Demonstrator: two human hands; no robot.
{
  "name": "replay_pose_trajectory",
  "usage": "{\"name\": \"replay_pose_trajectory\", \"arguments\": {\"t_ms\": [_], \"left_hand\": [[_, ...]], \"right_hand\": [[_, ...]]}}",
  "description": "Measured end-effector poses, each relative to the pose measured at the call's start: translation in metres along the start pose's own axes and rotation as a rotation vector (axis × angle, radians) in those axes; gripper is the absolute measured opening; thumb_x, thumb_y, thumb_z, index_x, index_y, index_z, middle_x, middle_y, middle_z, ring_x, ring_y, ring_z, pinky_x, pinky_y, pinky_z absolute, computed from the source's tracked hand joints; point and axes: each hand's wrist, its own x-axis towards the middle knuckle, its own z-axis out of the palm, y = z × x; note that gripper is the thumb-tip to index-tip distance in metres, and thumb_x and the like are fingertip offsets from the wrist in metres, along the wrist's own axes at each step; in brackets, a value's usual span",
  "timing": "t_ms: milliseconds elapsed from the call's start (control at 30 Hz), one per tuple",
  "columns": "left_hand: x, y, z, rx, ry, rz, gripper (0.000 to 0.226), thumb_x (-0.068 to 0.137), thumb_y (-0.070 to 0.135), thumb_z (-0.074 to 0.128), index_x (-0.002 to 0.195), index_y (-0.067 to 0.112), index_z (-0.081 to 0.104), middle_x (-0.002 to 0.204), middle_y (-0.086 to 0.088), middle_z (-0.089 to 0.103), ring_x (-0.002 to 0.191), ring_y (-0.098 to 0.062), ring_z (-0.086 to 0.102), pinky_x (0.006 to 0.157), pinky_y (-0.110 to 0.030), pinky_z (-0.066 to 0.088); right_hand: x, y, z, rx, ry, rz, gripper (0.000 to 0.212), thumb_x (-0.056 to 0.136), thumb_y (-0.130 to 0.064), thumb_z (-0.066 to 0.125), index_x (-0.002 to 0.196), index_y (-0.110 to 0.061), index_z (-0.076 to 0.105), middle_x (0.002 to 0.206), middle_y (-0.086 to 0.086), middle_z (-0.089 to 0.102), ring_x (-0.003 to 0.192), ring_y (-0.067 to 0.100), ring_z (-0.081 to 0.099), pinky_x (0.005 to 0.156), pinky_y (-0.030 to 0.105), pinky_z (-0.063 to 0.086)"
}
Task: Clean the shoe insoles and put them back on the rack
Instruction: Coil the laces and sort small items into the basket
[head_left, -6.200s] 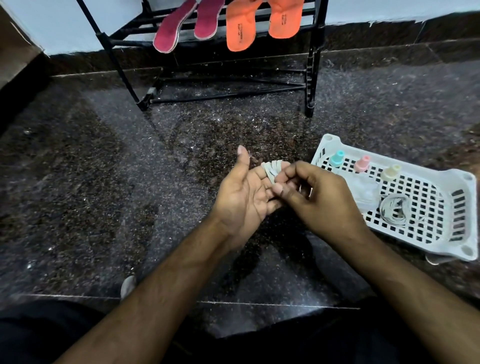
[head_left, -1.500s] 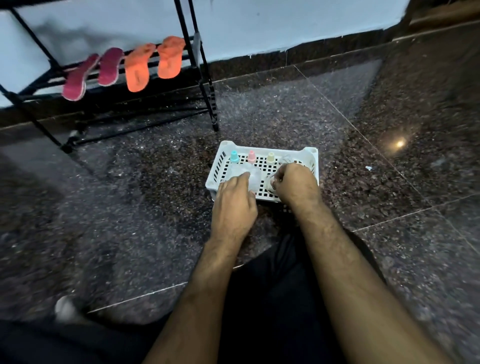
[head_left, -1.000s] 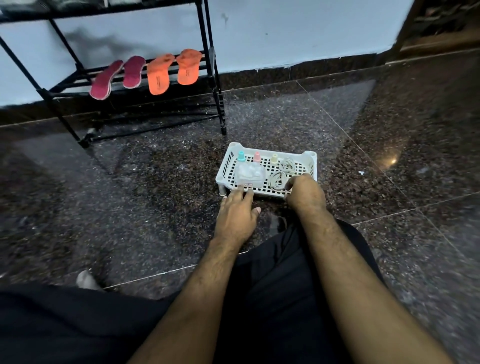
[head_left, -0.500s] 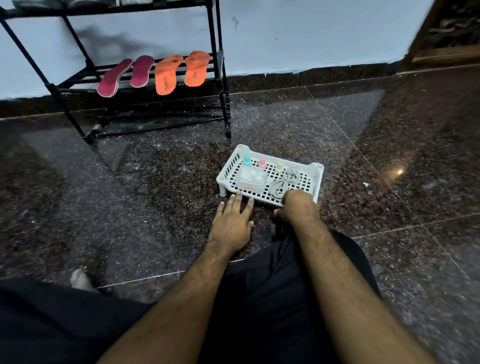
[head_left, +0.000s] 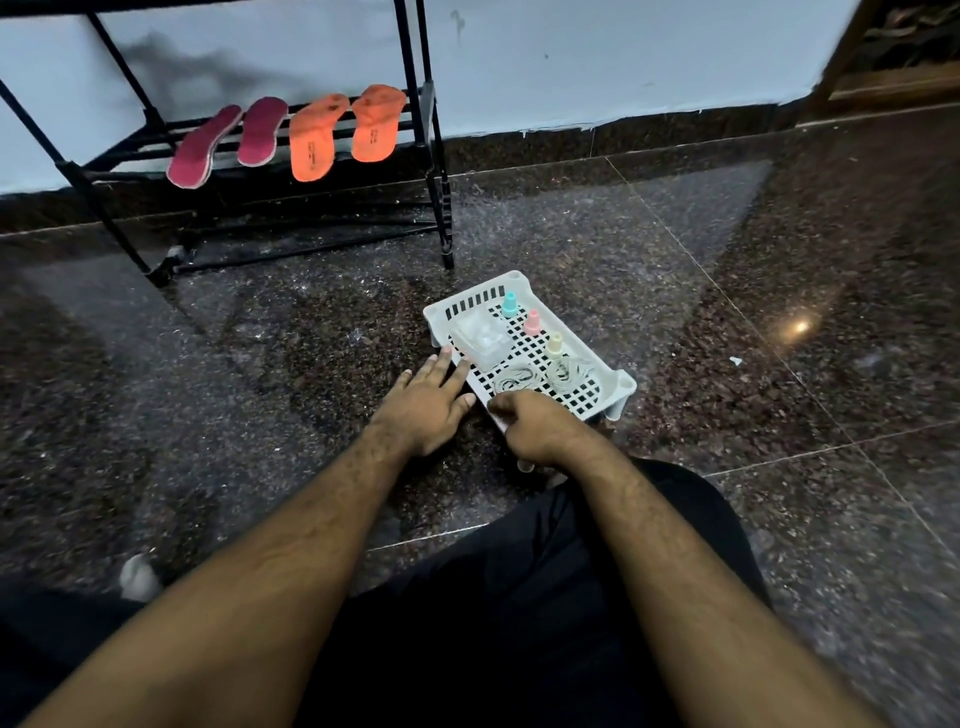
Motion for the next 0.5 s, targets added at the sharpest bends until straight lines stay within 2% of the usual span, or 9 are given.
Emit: {"name": "replay_pose_trajectory", "arguments": {"t_ms": [67, 167, 267, 300, 367, 433, 500], "left_hand": [[0.005, -0.001, -0.001, -0.018, 0.004, -0.005, 0.063, 0.107, 0.051, 0.018, 0.161, 0.026, -0.004, 0.168, -0.005, -0.01, 0.156, -0.021, 0.0, 0.125, -0.046, 0.009], [0.013, -0.002, -0.001, -0.073, 0.013, -0.027, 0.066, 0.106, 0.052, 0.019, 0.162, 0.022, 0.0, 0.168, -0.005, -0.009, 0.156, -0.021, -0.001, 0.125, -0.048, 0.011], [0.017, 0.0, 0.002, -0.141, 0.018, -0.048, 0.066, 0.107, 0.05, 0.022, 0.161, 0.02, -0.001, 0.168, -0.004, -0.01, 0.156, -0.021, -0.002, 0.125, -0.049, 0.012], [0.018, 0.001, 0.002, -0.153, 0.023, -0.046, 0.066, 0.107, 0.049, 0.022, 0.161, 0.02, -0.002, 0.168, -0.003, -0.01, 0.156, -0.021, -0.002, 0.124, -0.049, 0.012], [0.02, 0.002, 0.001, -0.152, 0.028, -0.036, 0.066, 0.107, 0.048, 0.022, 0.161, 0.019, -0.001, 0.168, -0.003, -0.009, 0.156, -0.021, -0.001, 0.124, -0.05, 0.013], [0.021, 0.002, 0.0, -0.137, 0.027, -0.034, 0.066, 0.107, 0.049, 0.022, 0.161, 0.018, -0.001, 0.168, -0.003, -0.009, 0.156, -0.021, -0.001, 0.124, -0.05, 0.012], [0.02, 0.002, -0.002, -0.133, 0.017, -0.04, 0.067, 0.107, 0.049, 0.022, 0.161, 0.016, -0.002, 0.168, -0.004, -0.009, 0.156, -0.02, -0.002, 0.125, -0.049, 0.012]], "right_hand": [[0.002, -0.004, 0.0, 0.05, -0.025, 0.012, 0.045, 0.091, 0.001, 0.043, 0.131, -0.012, 0.058, 0.123, 0.014, 0.065, 0.087, 0.03, 0.072, 0.078, 0.041, 0.061], [0.007, -0.005, 0.006, 0.148, -0.031, 0.038, 0.043, 0.082, 0.008, 0.049, 0.119, -0.007, 0.065, 0.11, 0.016, 0.071, 0.086, 0.027, 0.072, 0.082, 0.042, 0.06], [0.01, -0.002, 0.011, 0.223, 0.013, 0.016, 0.027, 0.08, 0.006, 0.055, 0.102, 0.002, 0.069, 0.087, 0.017, 0.073, 0.072, 0.021, 0.065, 0.075, 0.037, 0.057], [0.011, -0.002, 0.012, 0.191, 0.037, -0.004, 0.021, 0.082, 0.003, 0.057, 0.098, 0.001, 0.07, 0.085, 0.016, 0.073, 0.072, 0.021, 0.065, 0.077, 0.036, 0.056], [0.009, 0.001, 0.011, 0.089, 0.068, -0.045, 0.016, 0.086, -0.008, 0.065, 0.1, -0.009, 0.073, 0.091, 0.008, 0.075, 0.085, 0.021, 0.069, 0.083, 0.03, 0.054], [0.004, 0.006, 0.008, 0.005, 0.049, -0.043, 0.026, 0.085, -0.017, 0.074, 0.111, -0.017, 0.072, 0.101, 0.0, 0.074, 0.095, 0.016, 0.067, 0.089, 0.025, 0.05], [0.002, 0.013, 0.006, -0.089, 0.041, 0.006, 0.031, 0.08, -0.02, 0.079, 0.11, -0.022, 0.071, 0.105, -0.002, 0.071, 0.1, 0.015, 0.065, 0.09, 0.025, 0.049]]}}
